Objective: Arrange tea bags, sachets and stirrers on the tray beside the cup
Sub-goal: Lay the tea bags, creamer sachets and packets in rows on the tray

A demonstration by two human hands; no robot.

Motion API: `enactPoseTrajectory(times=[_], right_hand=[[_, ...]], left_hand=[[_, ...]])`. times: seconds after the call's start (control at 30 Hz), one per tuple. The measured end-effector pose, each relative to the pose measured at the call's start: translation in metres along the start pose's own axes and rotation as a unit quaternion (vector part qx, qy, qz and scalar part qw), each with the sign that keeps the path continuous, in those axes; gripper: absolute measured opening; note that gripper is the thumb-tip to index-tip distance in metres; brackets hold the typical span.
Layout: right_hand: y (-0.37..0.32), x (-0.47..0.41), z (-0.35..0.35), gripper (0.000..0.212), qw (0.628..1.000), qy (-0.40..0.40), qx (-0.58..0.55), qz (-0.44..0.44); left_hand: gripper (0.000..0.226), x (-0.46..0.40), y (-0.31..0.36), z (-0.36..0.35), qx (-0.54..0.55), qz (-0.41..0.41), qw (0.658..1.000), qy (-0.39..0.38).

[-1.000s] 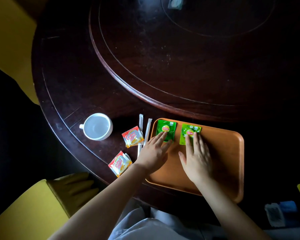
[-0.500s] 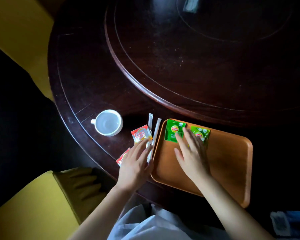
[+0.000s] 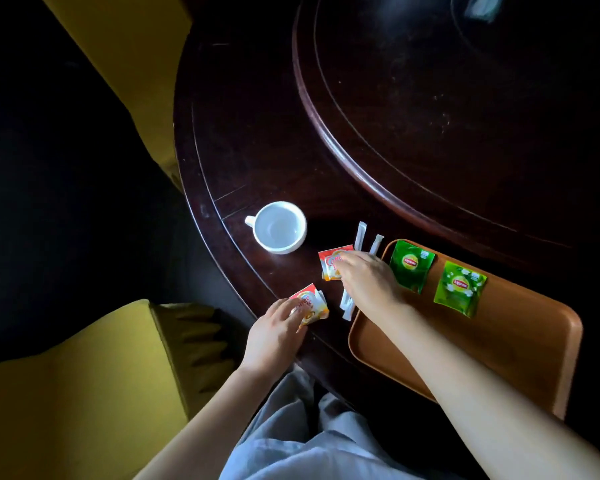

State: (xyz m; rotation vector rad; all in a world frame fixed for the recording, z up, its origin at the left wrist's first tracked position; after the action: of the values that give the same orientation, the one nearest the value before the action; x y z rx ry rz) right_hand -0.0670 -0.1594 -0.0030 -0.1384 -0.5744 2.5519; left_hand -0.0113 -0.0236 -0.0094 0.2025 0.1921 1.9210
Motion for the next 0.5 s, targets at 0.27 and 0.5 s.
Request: enactPoseTrajectory(times=[0.27,0.5], right_hand=[[-0.003,0.003,0.012,0.025,0.997,0.07,-0.011,0.041],[0.021,0.05,0.06,0.021,0.968,0.242,-0.072,0.0]], left_hand=[[0.02,0.0,-0.01,0.012,0.08,0.028,0.996,0.023],[0.022,-0.019,0.014,0.051,0.116,-0.048,0.987,0.097]])
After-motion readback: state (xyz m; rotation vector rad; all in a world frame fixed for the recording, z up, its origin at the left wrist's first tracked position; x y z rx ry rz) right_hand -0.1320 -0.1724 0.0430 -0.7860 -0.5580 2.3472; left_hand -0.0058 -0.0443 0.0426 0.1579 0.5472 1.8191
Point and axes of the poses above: each hand's wrist, its own x-axis away from the middle knuckle, its own z-axis out of the back of the hand, y = z × x, the point moved 8 cm from there along -x, towards the middle knuckle, and after that the axes turned 7 degrees about -x, right-handed, at the moved point
